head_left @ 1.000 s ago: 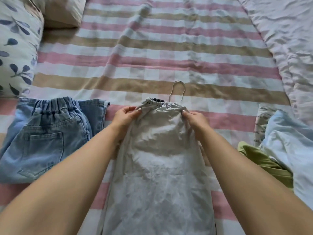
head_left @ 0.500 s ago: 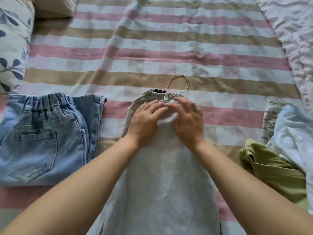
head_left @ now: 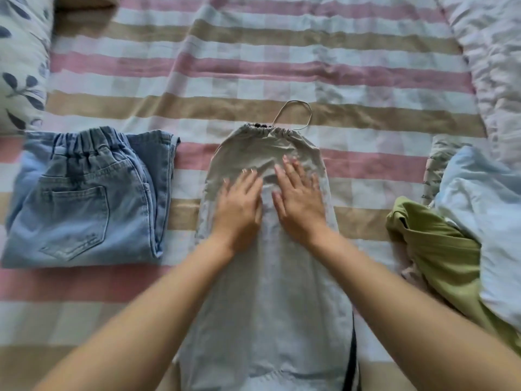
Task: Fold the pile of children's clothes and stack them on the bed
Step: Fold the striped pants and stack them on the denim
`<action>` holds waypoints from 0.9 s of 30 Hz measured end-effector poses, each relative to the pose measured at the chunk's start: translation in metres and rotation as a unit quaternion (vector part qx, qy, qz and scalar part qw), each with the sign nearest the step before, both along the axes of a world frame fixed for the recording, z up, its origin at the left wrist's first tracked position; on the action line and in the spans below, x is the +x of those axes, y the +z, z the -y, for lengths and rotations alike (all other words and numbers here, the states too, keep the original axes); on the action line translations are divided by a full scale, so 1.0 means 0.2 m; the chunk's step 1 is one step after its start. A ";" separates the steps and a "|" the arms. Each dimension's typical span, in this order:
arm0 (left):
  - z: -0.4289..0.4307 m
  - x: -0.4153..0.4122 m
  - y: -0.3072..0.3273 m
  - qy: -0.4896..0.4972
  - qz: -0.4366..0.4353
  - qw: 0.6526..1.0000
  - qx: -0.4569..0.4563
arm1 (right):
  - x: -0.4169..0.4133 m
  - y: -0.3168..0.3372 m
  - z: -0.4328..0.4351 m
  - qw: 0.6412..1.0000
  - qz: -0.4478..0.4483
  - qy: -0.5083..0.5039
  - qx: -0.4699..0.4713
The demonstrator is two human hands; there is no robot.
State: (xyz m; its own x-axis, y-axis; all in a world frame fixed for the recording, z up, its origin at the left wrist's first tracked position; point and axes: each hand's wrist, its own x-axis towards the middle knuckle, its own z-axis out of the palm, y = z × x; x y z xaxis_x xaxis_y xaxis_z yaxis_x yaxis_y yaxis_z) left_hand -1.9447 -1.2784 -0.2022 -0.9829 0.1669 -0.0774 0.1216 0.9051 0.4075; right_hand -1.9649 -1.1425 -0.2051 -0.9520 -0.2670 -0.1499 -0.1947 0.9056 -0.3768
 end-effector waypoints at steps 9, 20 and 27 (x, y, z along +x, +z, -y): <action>0.15 0.93 -0.09 -0.003 0.105 0.991 -0.080 | 0.98 -0.04 -0.19 0.991 0.072 0.039 0.104; 0.11 1.55 0.29 -0.051 -0.003 0.975 0.217 | 1.63 0.27 -0.29 0.982 -0.018 0.000 -0.190; 0.17 2.13 0.17 -0.099 0.099 0.958 0.252 | 2.20 0.20 -0.35 0.968 0.077 0.048 -0.234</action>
